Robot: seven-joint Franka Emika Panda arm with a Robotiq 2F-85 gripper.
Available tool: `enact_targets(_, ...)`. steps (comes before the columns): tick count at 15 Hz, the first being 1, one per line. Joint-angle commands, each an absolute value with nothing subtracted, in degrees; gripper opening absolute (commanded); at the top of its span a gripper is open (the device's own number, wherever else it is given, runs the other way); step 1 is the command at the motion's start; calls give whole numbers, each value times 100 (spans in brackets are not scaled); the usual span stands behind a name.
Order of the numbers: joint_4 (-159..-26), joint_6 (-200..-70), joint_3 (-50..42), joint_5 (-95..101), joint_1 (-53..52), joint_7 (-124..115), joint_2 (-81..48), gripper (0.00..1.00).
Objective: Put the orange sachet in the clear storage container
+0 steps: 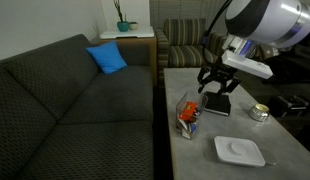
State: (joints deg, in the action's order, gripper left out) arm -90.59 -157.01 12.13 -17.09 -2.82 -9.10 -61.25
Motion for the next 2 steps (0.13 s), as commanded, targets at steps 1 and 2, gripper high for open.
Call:
enact_targets(1,-9864,-16206,839,-1227,-535,-569,-5698,94)
enact_targets(2,-9982,-16354,739,-1056,-609,-540,-5671,94)
